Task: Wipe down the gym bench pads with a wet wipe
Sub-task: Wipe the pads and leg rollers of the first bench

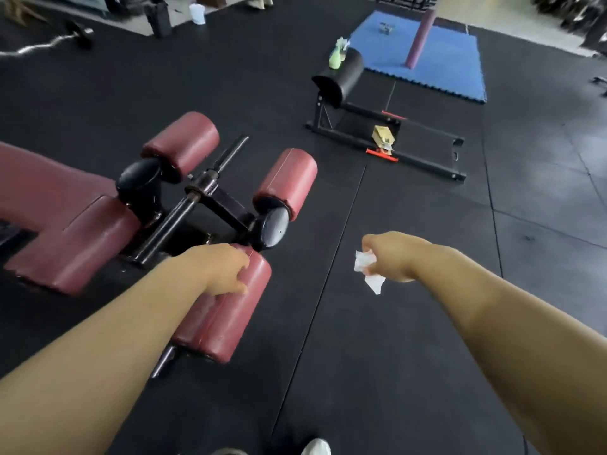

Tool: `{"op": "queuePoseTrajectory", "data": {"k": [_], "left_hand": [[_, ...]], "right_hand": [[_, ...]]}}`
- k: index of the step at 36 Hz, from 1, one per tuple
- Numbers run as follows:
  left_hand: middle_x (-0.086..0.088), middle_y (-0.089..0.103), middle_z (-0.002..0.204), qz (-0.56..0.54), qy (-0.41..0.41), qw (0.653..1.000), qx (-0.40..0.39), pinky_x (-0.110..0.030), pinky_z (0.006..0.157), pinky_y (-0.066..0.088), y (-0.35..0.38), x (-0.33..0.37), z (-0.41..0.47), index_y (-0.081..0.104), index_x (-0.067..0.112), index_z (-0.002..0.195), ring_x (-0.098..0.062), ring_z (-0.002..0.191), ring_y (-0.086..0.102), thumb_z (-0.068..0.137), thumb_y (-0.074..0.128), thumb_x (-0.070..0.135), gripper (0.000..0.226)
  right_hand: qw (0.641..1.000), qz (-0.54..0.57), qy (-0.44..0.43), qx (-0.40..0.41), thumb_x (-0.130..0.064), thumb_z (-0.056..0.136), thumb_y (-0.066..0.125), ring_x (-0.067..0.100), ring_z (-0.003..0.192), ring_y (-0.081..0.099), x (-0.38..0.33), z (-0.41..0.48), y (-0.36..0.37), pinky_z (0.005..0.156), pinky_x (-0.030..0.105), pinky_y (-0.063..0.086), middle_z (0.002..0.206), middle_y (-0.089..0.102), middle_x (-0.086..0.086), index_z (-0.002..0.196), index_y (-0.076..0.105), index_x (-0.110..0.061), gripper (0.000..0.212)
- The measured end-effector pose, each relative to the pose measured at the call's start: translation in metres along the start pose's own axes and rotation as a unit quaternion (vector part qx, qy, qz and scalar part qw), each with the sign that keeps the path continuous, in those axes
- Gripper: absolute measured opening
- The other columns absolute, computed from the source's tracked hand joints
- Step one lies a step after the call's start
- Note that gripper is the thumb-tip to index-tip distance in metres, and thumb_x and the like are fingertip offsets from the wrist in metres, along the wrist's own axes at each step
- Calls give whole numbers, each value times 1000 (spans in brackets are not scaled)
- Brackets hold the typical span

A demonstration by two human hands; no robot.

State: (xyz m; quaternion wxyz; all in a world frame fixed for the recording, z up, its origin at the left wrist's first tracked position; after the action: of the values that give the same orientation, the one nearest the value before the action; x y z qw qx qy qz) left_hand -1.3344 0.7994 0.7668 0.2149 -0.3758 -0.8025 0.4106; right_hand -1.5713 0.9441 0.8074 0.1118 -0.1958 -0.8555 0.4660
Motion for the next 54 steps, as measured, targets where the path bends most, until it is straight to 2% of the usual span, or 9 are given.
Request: {"op": "queuePoseTrajectory", "data": {"k": [3,7,11,21,27,31,39,43,54], "left_hand": [[5,57,121,-42,-24,999,19,-35,91,48,-7,12,11,49,25,130,-18,108,57,81,60,57,59],[9,59,103,-86,-67,993,52,-36,84,51,-16,21,23,56,27,111,-16,94,58,77,58,58,46],[7,56,117,-101,-128,983,83,-33,83,47,-23,26,40,51,27,122,-18,106,56,81,55,56,51],[4,55,119,-176,-221,950,134,-32,77,44,-66,27,123,49,25,127,-18,106,56,86,52,55,51],[2,53,111,-176,-268,938,131,-34,75,43,-107,14,175,51,22,118,-21,102,56,88,51,52,43],[-1,54,116,-183,-298,929,125,-36,78,44,-127,4,205,50,22,123,-23,106,56,89,52,49,43],[2,52,110,-212,-382,894,96,-34,74,46,-142,2,250,49,21,122,-21,100,58,91,49,51,43],[3,52,116,-246,-438,860,88,-35,79,49,-145,9,266,47,21,125,-21,105,56,92,47,52,46],[-1,41,130,-349,-628,690,80,-41,87,45,-149,55,284,47,22,128,-27,115,43,89,52,48,47]], "right_hand": [[999,-26,-35,15,-36,92,51,22,89,54,18,12,-17,64,32,41,104,52,-1,118,48,-20,30],[996,-56,-73,20,-34,92,51,23,92,55,31,39,-32,69,34,43,108,55,0,118,48,-21,29],[990,-87,-104,26,-30,91,53,22,94,54,33,79,-47,70,33,43,109,57,0,119,50,-21,29],[972,-140,-185,22,-30,88,51,22,92,57,41,189,-107,68,33,45,102,57,-1,111,52,-19,26],[962,-172,-210,30,-29,89,50,23,90,57,57,250,-160,71,35,48,106,48,-2,109,53,-20,22],[959,-166,-219,64,-21,86,48,23,85,57,67,293,-191,72,38,51,104,50,-3,86,51,-20,3],[932,-211,-293,19,-10,78,52,21,81,58,57,386,-216,69,35,51,95,54,-4,89,52,-21,15],[895,-257,-364,15,-12,82,55,23,84,57,40,426,-222,66,33,48,103,52,-1,107,51,-17,26],[744,-399,-534,-37,-11,83,56,25,88,57,-16,472,-256,69,33,47,106,50,-1,106,51,-17,25]]}}
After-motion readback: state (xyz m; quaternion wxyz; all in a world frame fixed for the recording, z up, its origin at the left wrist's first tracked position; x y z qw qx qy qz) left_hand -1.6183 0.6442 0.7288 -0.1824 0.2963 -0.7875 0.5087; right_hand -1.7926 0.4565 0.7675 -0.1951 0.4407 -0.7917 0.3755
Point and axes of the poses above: each hand's wrist, its own z-axis towards the middle knuckle, its own y-axis out of the palm, x = y × z, the point moved 3 cm from there along z, towards the middle knuckle
